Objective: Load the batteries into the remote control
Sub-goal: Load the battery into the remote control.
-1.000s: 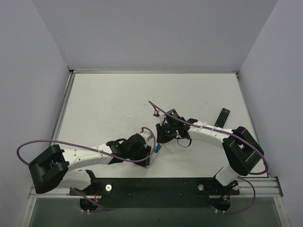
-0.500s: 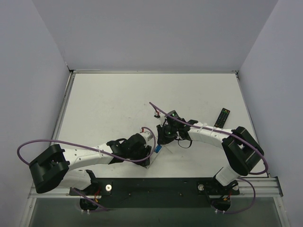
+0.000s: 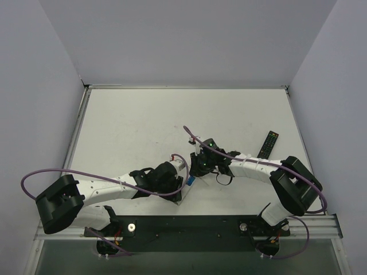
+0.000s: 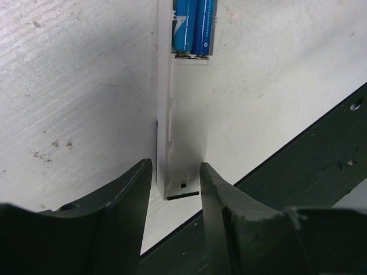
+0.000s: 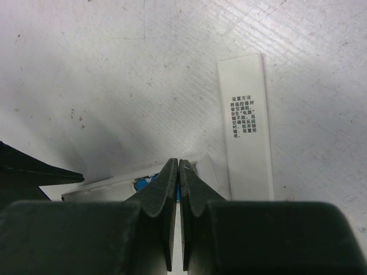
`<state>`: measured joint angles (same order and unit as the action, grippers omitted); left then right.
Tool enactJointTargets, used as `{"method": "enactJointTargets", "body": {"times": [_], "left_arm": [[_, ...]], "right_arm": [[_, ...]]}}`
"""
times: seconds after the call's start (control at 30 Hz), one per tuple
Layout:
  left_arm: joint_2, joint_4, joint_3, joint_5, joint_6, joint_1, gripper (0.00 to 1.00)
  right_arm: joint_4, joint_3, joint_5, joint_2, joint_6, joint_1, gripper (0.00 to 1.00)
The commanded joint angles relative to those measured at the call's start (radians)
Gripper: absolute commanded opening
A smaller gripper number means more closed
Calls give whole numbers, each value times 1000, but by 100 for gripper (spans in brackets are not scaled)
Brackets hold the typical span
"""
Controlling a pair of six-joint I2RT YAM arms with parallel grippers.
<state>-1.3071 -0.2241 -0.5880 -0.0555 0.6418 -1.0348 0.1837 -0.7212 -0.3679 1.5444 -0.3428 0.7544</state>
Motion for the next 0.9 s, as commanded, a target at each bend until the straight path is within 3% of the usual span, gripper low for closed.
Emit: {"method": "enactJointTargets", "body": {"times": [0.0,0.3,0.43,0.87], "left_arm": [[-17,-3,-21,48,2,-1,48],[2,-23,-10,82,24,12,45],[5,-29,-7,82,33,22,44],[-24,-38,-22,74,39,27,39]], "right_arm": [[-32,57,101,-12,-59,60,0],[-40,126,473,-79,-90,191,0],[-58,157,563,-151,-111,203,0],[-23,178,478,-279,-104,224,0]]}}
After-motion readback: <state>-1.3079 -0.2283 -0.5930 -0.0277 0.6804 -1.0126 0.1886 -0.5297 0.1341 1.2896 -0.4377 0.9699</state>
